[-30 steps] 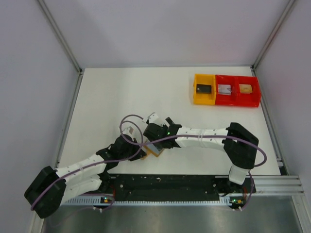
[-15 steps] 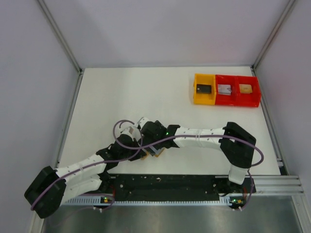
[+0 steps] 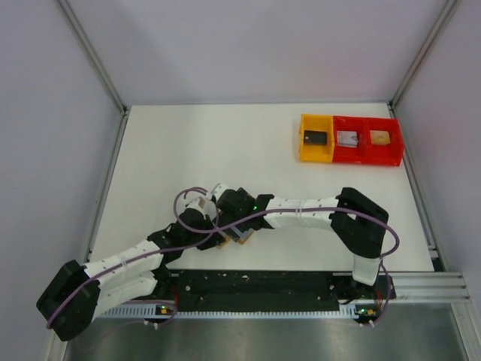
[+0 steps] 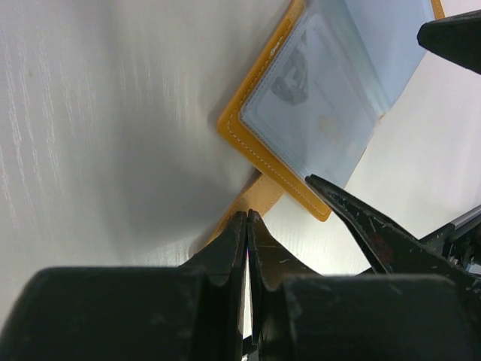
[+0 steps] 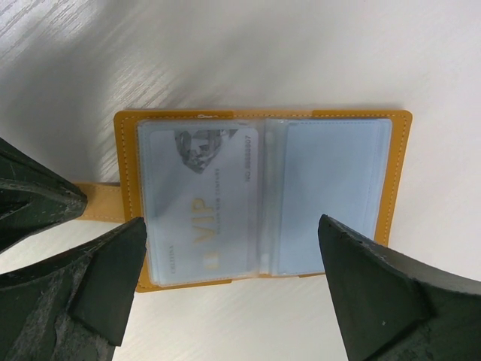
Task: Take the credit cards out of the card holder
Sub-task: Remove the credit card from the card holder.
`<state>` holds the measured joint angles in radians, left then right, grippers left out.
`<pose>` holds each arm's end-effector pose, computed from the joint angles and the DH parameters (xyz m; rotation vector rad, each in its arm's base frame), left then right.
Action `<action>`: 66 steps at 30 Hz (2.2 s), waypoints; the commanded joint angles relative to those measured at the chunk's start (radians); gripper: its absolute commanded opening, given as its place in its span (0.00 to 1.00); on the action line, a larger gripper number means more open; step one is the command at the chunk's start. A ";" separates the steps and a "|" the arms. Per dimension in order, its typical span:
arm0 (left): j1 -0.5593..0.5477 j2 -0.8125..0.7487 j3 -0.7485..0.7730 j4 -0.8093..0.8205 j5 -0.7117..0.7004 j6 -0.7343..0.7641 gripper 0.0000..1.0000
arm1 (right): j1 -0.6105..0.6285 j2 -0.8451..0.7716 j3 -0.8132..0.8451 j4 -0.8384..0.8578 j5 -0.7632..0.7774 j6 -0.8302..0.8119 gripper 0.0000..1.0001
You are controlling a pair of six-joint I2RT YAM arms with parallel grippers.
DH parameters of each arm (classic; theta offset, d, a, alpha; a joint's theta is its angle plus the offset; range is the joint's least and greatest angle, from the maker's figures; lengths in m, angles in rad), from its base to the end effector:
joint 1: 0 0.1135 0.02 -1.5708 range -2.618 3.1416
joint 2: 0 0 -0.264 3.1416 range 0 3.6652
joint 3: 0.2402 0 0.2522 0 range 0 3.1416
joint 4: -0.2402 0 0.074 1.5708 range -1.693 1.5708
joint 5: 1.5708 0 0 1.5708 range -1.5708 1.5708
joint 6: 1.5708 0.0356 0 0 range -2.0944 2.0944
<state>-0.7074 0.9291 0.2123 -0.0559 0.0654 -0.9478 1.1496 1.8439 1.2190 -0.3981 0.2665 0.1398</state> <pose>0.1235 -0.1087 0.1328 -0.2676 2.5057 -0.8381 0.1645 0.3442 0.1806 -1.1468 2.2730 0.1570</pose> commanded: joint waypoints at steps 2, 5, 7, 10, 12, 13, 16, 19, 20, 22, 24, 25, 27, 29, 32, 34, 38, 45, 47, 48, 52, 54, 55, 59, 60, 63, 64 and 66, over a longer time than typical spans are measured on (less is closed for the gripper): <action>-0.001 -0.013 -0.027 -0.079 -0.015 0.032 0.06 | -0.014 0.018 0.013 0.028 0.046 -0.023 0.94; -0.003 -0.018 -0.027 -0.082 -0.015 0.032 0.06 | -0.017 0.025 0.010 0.031 0.019 -0.023 0.94; -0.003 -0.019 -0.027 -0.082 -0.015 0.032 0.06 | -0.017 0.026 0.008 0.036 0.004 -0.020 0.94; -0.001 -0.019 -0.027 -0.082 -0.015 0.032 0.06 | -0.017 0.031 0.007 0.039 -0.007 -0.020 0.94; -0.003 -0.019 -0.027 -0.084 -0.015 0.032 0.06 | -0.016 0.040 0.007 0.041 -0.009 -0.020 0.94; -0.001 -0.021 -0.027 -0.084 -0.015 0.032 0.06 | -0.017 0.043 0.008 0.041 -0.012 -0.017 0.94; -0.003 -0.022 -0.028 -0.085 -0.015 0.032 0.06 | -0.024 0.057 0.007 0.044 -0.018 -0.014 0.94; -0.001 -0.023 -0.028 -0.088 -0.016 0.032 0.06 | -0.024 0.060 0.002 0.047 0.006 -0.017 0.94; -0.001 -0.023 -0.028 -0.090 -0.016 0.034 0.06 | -0.024 0.060 0.001 0.047 0.016 -0.019 0.94; -0.003 -0.021 -0.027 -0.090 -0.015 0.034 0.06 | -0.024 0.055 -0.001 0.047 0.036 -0.022 0.93; -0.001 -0.021 -0.027 -0.088 -0.015 0.035 0.06 | -0.024 0.052 -0.004 0.045 0.054 -0.026 0.93; -0.001 -0.022 -0.027 -0.090 -0.015 0.037 0.06 | -0.024 0.054 -0.004 0.047 0.065 -0.029 0.93; -0.001 -0.021 -0.025 -0.093 -0.013 0.037 0.06 | -0.025 0.049 -0.006 0.042 0.098 -0.032 0.92; -0.001 -0.023 -0.027 -0.096 -0.013 0.037 0.06 | -0.025 0.040 -0.009 0.042 0.126 -0.040 0.92; -0.003 -0.026 -0.027 -0.099 -0.013 0.038 0.06 | -0.025 0.026 -0.009 0.042 0.180 -0.057 0.91; -0.001 -0.024 -0.025 -0.098 -0.012 0.038 0.06 | -0.024 0.015 -0.010 0.042 0.215 -0.069 0.91; -0.003 -0.021 -0.024 -0.099 -0.007 0.044 0.06 | -0.025 -0.012 -0.010 0.045 0.286 -0.101 0.91; -0.001 -0.018 -0.027 -0.102 -0.006 0.047 0.05 | -0.031 -0.083 -0.004 0.042 0.315 -0.134 0.91; -0.001 -0.016 -0.027 -0.102 -0.004 0.047 0.05 | -0.040 -0.095 -0.001 0.039 0.329 -0.134 0.91; -0.003 -0.016 -0.028 -0.102 -0.003 0.049 0.04 | -0.050 -0.103 0.000 0.038 0.327 -0.134 0.91; -0.003 -0.024 -0.025 -0.104 -0.003 0.046 0.05 | -0.073 -0.115 0.005 0.035 0.301 -0.163 0.91; -0.001 -0.048 -0.027 -0.102 0.001 0.031 0.12 | -0.076 -0.118 0.004 0.030 0.266 -0.154 0.91; -0.003 -0.074 -0.031 -0.096 0.001 0.017 0.18 | -0.080 -0.118 -0.001 0.028 0.240 -0.148 0.91; -0.001 -0.200 -0.088 -0.018 -0.038 -0.095 0.49 | -0.120 -0.143 -0.055 0.047 0.145 -0.034 0.91; -0.001 -0.231 -0.111 0.016 -0.051 -0.121 0.53 | -0.128 -0.156 -0.074 0.059 0.136 -0.017 0.91; -0.001 -0.291 -0.149 0.116 -0.114 -0.170 0.64 | -0.146 -0.195 -0.116 0.087 0.082 0.023 0.91; 0.000 -0.302 -0.149 0.122 -0.128 -0.170 0.64 | -0.149 -0.208 -0.131 0.099 0.068 0.032 0.91; -0.001 -0.302 -0.137 0.128 -0.159 -0.161 0.64 | -0.159 -0.227 -0.153 0.122 0.045 0.044 0.91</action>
<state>-0.7082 0.6441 0.0853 -0.0193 0.0044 -1.0721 1.0119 1.7054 1.0950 -0.3500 0.3920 0.1165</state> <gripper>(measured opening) 0.638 0.911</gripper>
